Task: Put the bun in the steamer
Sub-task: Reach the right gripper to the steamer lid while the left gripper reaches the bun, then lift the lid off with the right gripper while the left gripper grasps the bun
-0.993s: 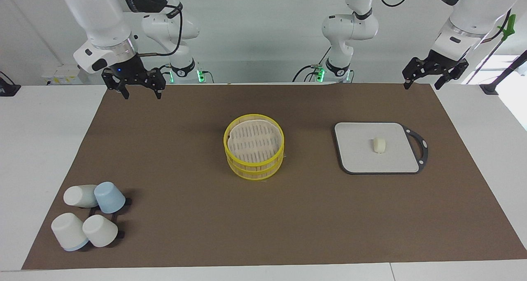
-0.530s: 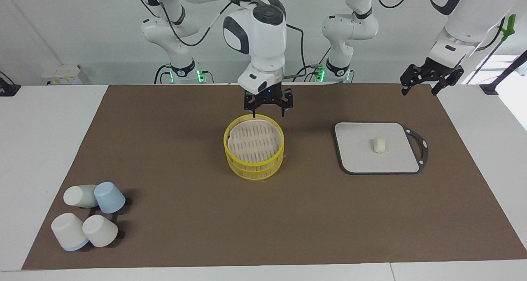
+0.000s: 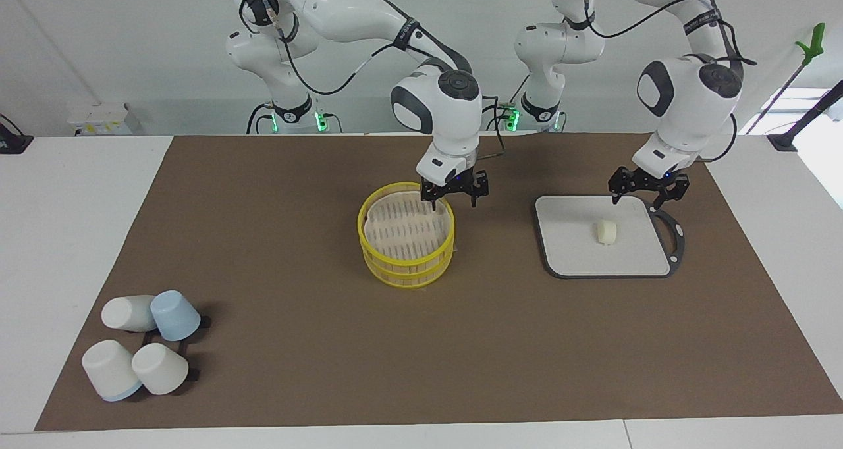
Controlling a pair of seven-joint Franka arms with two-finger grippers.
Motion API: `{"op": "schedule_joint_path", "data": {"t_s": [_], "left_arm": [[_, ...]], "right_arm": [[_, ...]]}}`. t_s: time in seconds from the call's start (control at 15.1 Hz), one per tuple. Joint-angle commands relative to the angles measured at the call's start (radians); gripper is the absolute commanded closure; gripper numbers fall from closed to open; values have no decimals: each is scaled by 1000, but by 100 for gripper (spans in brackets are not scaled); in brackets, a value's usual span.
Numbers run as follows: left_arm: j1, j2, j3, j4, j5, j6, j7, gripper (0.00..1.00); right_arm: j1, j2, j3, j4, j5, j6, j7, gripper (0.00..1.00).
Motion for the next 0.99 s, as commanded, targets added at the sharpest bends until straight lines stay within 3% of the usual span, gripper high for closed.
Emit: {"op": "schedule_joint_path", "data": {"t_s": [0.0, 0.07, 0.26, 0.4, 0.53, 0.6, 0.73, 0.93], "left_arm": [[-6, 52, -4, -40, 8, 114, 16, 0], [-8, 71, -6, -42, 8, 140, 17, 0], [-6, 121, -6, -42, 8, 203, 23, 0], [-9, 134, -6, -45, 8, 219, 23, 0], [-11, 132, -6, -72, 8, 236, 23, 11], [-11, 132, -6, -94, 8, 268, 19, 20], [-11, 132, -7, -111, 8, 291, 13, 53], [-11, 131, -9, -109, 7, 277, 3, 71]], "right_arm": [[-10, -40, 3, -51, -25, 20, 19, 75], [-10, -40, 5, -52, -25, 20, 19, 97], [-13, -40, 3, -31, -27, -18, 5, 100], [-27, -27, 2, 91, -36, -157, -6, 100], [-105, -33, -6, 196, -30, -293, -99, 100], [-172, -52, -4, 199, -22, -351, -215, 100], [-275, -115, -4, 198, -21, -486, -411, 100], [-421, -175, -7, 179, -24, -647, -619, 100]]}}
